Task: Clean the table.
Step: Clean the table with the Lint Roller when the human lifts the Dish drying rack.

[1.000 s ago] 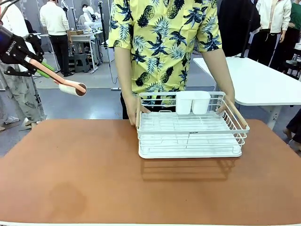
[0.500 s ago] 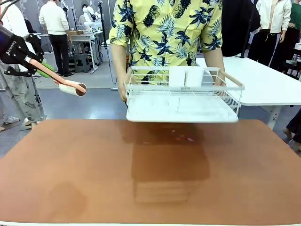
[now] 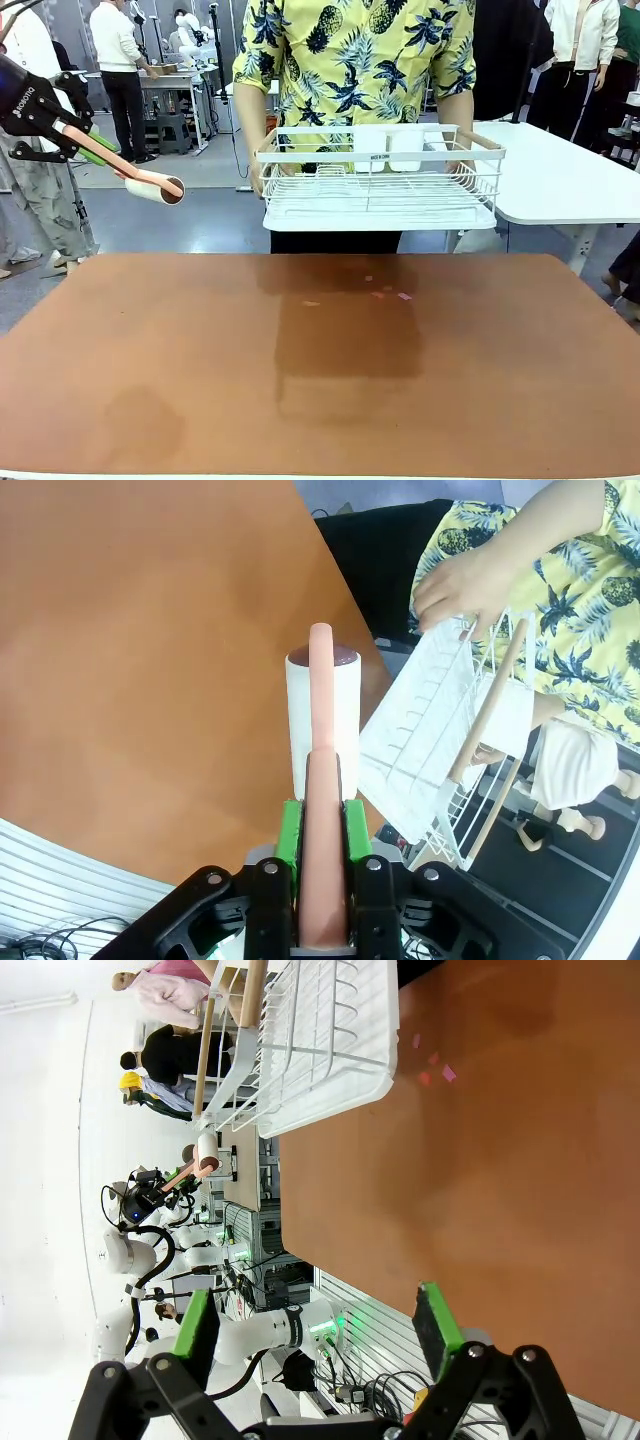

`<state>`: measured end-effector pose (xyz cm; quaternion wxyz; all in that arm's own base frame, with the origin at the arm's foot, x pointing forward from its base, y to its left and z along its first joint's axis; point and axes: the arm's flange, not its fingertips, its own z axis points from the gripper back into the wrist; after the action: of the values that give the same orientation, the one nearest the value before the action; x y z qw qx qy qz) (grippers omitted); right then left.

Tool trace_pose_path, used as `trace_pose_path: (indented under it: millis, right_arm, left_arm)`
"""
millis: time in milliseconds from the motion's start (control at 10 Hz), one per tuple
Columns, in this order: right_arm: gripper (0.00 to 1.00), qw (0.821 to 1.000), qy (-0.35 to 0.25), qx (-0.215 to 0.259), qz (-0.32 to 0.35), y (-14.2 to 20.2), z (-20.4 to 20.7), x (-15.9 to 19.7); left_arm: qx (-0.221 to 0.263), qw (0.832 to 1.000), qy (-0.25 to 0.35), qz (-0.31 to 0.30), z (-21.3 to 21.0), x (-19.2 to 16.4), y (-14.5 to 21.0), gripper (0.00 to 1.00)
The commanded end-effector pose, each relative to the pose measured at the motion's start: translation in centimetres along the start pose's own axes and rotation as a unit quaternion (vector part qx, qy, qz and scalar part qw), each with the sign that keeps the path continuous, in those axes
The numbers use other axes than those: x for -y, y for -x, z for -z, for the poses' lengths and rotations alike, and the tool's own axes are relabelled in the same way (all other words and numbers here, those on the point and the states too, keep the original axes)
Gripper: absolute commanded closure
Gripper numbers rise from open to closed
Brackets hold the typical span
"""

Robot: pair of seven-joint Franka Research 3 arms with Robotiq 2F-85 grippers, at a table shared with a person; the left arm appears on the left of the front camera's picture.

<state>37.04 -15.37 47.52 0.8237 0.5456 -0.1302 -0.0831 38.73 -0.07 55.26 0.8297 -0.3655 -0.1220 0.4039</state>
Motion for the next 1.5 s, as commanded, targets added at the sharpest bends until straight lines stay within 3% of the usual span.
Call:
trace_pose_path:
  millis: [0, 1000, 1100, 1300, 1400]
  right_arm:
    - [0.0, 1.0, -0.004, -0.002, -0.006, 0.2, -0.2, -0.2]
    - [0.0, 1.0, -0.004, -0.002, -0.006, 0.2, -0.2, -0.2]
    - [0.0, 1.0, -0.004, -0.002, -0.006, 0.2, -0.2, -0.2]
    - [0.0, 1.0, -0.004, -0.002, -0.006, 0.2, -0.2, -0.2]
    - [0.0, 1.0, -0.004, -0.002, -0.006, 0.2, -0.2, -0.2]
  left_arm:
    - [0.004, 1.0, -0.001, 0.001, -0.1, 0.0, 0.0, 0.99]
    - [0.004, 1.0, -0.001, 0.001, -0.1, 0.0, 0.0, 0.99]
    - [0.0, 1.0, 0.0, 0.0, 0.0, 0.0, 0.0, 0.79]
    - [-0.011, 0.997, -0.054, 0.049, 0.4, 1.2, -1.3, 0.79]
    - [-0.044, 0.991, -0.084, 0.089, 0.1, 2.2, -2.4, 0.79]
